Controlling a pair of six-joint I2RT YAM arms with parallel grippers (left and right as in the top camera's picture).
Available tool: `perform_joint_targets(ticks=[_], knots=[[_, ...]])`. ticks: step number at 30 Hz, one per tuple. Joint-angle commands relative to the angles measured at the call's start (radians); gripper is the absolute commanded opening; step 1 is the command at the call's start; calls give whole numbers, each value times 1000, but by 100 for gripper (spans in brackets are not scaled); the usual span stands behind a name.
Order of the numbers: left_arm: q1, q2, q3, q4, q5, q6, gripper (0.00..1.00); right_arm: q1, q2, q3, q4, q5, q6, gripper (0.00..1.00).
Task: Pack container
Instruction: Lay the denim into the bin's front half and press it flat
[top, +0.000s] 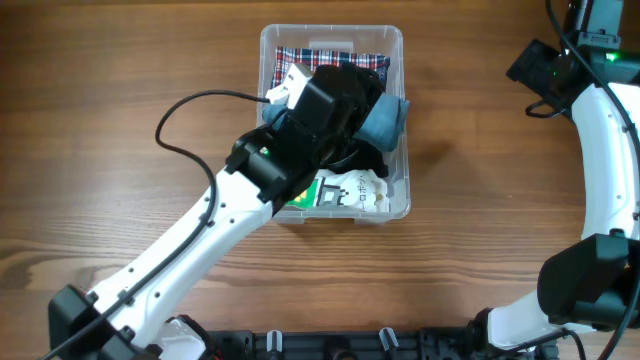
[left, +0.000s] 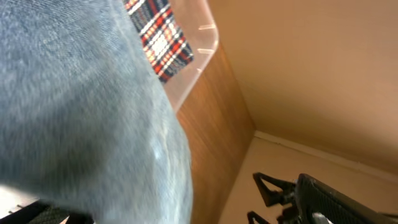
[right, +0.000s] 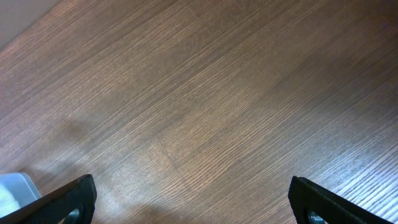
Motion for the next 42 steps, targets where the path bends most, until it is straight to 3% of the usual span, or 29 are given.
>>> perform_joint_targets(ticks=[1,9,14,19,25,31,39,42], knots=[[-9,-74,21,17,23,35,99,-2,10,-2,3,18,13,100],[-35,-146,21,18,26,42,99,-2,10,-2,3,18,13,100],[-34,-158,21,68,18,145,95,-2,10,-2,3,18,13,100],[-32,-132,21,23,-125,219,78,-2,10,-2,3,18,13,100],[-26,-53,21,-24,-131,227,37,-1,10,-2,3,17,13,100],[-26,40,21,-56,-122,271,4,-2,10,-2,3,18,13,100],[-27,115,21,-169,-40,272,4,-1,10,-2,3,18,13,100],[-27,156,21,-186,-27,351,4,-2,10,-2,3,18,13,100]])
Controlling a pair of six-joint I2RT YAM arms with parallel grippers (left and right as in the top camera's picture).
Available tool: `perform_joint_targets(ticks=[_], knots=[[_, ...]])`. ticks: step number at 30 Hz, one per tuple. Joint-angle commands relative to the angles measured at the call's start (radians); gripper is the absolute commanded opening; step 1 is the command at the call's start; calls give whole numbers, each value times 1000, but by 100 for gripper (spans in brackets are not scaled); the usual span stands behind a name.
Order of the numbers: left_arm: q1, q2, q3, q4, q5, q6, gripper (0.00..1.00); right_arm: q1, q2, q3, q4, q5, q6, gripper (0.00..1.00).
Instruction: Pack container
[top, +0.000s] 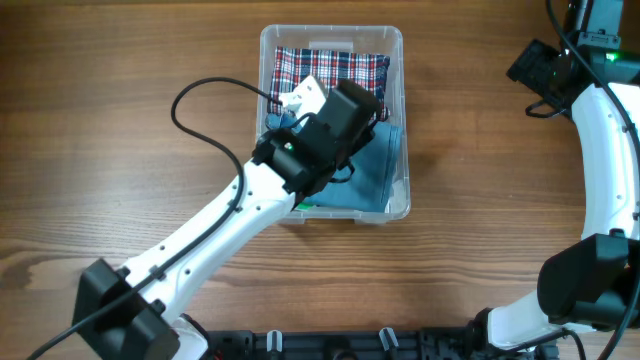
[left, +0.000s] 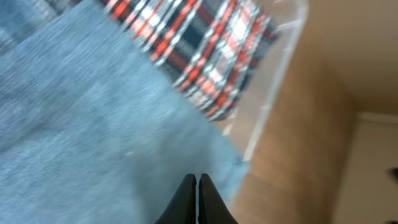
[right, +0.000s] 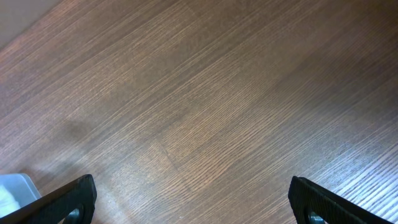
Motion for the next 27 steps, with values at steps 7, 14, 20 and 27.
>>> perform_joint_targets(ticks=[7,14,20,27], knots=[[3,166,18,36,69,149,4,-2,10,-2,3,18,13,100],[3,206,18,30,113,172,4,-2,10,-2,3,18,13,100],[5,185,20,77,113,259,4,-2,10,-2,3,17,13,99],[5,21,21,91,66,444,19,-2,10,-2,3,18,14,100]])
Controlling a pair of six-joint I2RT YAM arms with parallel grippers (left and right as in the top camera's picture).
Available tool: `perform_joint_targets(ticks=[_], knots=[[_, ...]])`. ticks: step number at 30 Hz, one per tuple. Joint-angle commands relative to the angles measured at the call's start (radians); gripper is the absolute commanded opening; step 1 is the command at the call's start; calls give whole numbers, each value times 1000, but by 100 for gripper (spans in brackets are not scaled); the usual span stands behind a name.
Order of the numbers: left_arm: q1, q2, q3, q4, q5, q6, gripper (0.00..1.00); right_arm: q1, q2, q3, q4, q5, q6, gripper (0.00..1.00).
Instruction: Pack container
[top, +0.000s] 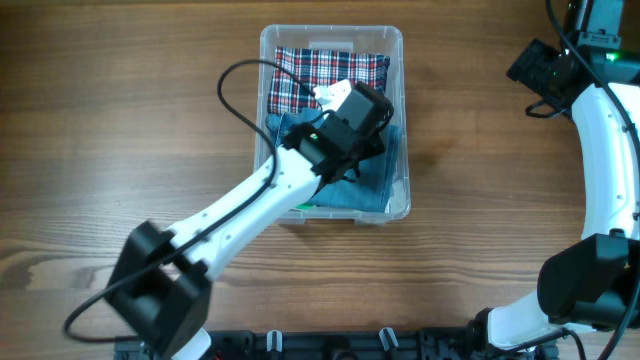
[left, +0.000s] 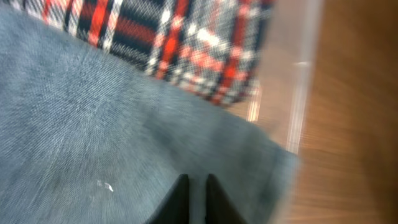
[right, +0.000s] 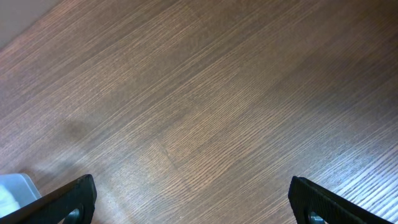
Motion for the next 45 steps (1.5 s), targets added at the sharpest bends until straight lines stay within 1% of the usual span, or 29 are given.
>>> perform_joint_targets(ticks=[1,2,3,7,12,17,20,23,29,34,39,43,44,45], knots=[[8,-190,19,-43,-29,193,26,-2,10,-2,3,18,13,100],[13,-218,19,-72,-29,199,30,-2,10,-2,3,18,13,100],[18,-247,19,-107,-29,199,36,-1,10,-2,3,17,13,100],[49,-348,19,-240,-29,199,66,-2,10,-2,3,18,13,100],[107,-425,19,-404,-60,199,79,-2,10,-2,3,18,13,100],[171,-493,19,-483,-67,200,79,-2,10,-2,3,17,13,100],[191,-537,19,-512,-70,249,78,-2,10,-2,3,18,13,100],[198,-609,19,-545,-104,255,78,-1,10,-2,3,18,13,100],[198,-812,19,-613,-184,254,79,-2,10,-2,3,17,13,100],[198,-1015,18,-694,-276,254,79,-2,10,-2,3,17,13,100],[198,-1142,14,-702,-293,255,79,-2,10,-2,3,18,13,100],[198,-1186,14,-702,-299,300,79,-2,10,-2,3,17,13,100],[198,-1189,14,-702,-299,299,82,-1,10,-2,3,17,13,100],[198,-1189,14,-702,-298,299,86,-1,10,-2,3,18,13,100]])
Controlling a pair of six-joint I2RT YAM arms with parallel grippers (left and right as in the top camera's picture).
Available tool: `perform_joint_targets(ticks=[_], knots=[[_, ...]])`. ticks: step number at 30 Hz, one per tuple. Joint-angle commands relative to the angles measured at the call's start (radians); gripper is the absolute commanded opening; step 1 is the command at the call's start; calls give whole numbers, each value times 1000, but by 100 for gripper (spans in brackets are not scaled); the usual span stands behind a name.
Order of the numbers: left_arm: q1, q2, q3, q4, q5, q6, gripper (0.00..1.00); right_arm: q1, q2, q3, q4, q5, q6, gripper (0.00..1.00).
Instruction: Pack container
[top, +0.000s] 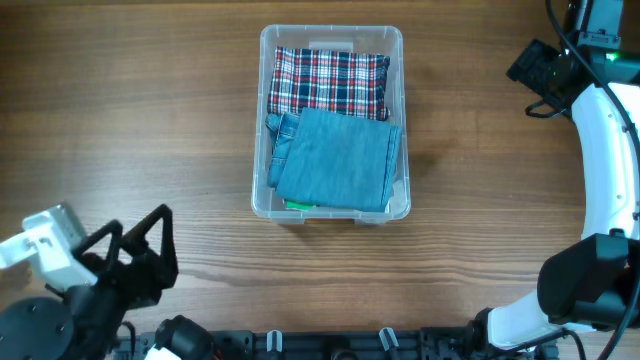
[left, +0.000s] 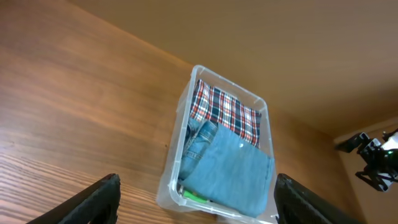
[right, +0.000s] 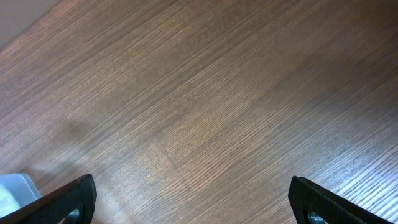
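Note:
The clear plastic container (top: 262, 120) stands at the table's far middle. Inside, a red plaid cloth (top: 330, 82) lies at the far end and folded blue jeans (top: 336, 158) cover the near part. A green packet (top: 299, 205) peeks out under the jeans. The left wrist view shows the container (left: 184, 118), plaid cloth (left: 227, 115) and jeans (left: 231, 171) from a distance. My left gripper (top: 158, 250) is open and empty at the near left, well away from the container. My right gripper (top: 530, 74) is open at the far right over bare wood (right: 199, 124).
Wooden table (top: 130, 120) extends on all sides of the container. A white corner of the container (right: 12, 190) shows at the lower left of the right wrist view. The right arm (top: 610, 150) runs along the right edge.
My left gripper was nearly shut, low inside the container over the jeans; now it is open and drawn back to the near left. The jeans lie flat in the container.
The left gripper first held bunched jeans over the container, above a white and green packet. Then the jeans lay spread in the container with the gripper shut on them, then with it slightly parted. Now the arm is withdrawn. The right arm never moved.

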Motion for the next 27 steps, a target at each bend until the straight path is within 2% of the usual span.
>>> perform_joint_targets(ticks=[1,22,27], knots=[[5,-7,3,3,-24,36,100,-1,10,-2,3,18,13,100],[5,-7,3,3,-23,37,100,-2,10,-2,3,18,13,100],[5,-7,3,-58,-4,36,100,-2,10,-2,3,18,13,100]])
